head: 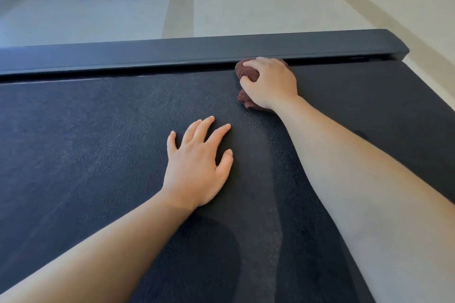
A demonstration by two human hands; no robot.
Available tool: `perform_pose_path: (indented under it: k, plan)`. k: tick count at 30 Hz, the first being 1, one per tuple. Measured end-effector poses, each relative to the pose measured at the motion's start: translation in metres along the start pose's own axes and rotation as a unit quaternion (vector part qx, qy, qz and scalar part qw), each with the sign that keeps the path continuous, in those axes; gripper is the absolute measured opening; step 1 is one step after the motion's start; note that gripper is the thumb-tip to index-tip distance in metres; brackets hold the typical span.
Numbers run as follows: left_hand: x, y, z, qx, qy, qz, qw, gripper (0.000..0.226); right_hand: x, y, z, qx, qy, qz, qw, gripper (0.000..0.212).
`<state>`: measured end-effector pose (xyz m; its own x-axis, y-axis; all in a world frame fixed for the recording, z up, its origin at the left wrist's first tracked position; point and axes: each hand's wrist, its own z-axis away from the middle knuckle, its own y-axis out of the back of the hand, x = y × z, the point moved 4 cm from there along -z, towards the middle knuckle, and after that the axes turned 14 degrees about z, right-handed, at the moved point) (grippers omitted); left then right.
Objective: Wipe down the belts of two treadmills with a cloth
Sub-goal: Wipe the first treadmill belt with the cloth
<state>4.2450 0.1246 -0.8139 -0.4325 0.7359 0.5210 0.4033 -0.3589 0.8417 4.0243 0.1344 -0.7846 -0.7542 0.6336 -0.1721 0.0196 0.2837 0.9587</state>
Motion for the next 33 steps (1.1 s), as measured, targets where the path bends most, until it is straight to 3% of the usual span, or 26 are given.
perform_pose_path:
  k: [7,16,25,28,33]
  plan:
    - [-0.003,0.001,-0.003,-0.014,0.005,-0.003,1.000,0.050,0.000,0.007,0.040,-0.022,0.010,0.008,1.000,0.047]
    - [0.006,0.002,0.009,-0.011,-0.028,0.023,0.999,0.047,0.007,0.039,0.190,0.024,-0.093,0.012,0.995,0.049]
    - [0.002,0.029,0.068,-0.159,-0.068,-0.017,0.985,0.054,-0.017,0.063,0.274,-0.018,-0.106,0.043,0.993,0.044]
    - [0.006,0.028,0.078,-0.156,-0.066,-0.028,0.985,0.055,-0.024,0.063,0.286,-0.019,-0.073,0.028,0.997,0.047]
    - [0.014,0.017,0.087,-0.081,-0.014,-0.011,0.997,0.053,-0.019,0.066,0.295,-0.017,0.014,-0.004,1.000,0.049]
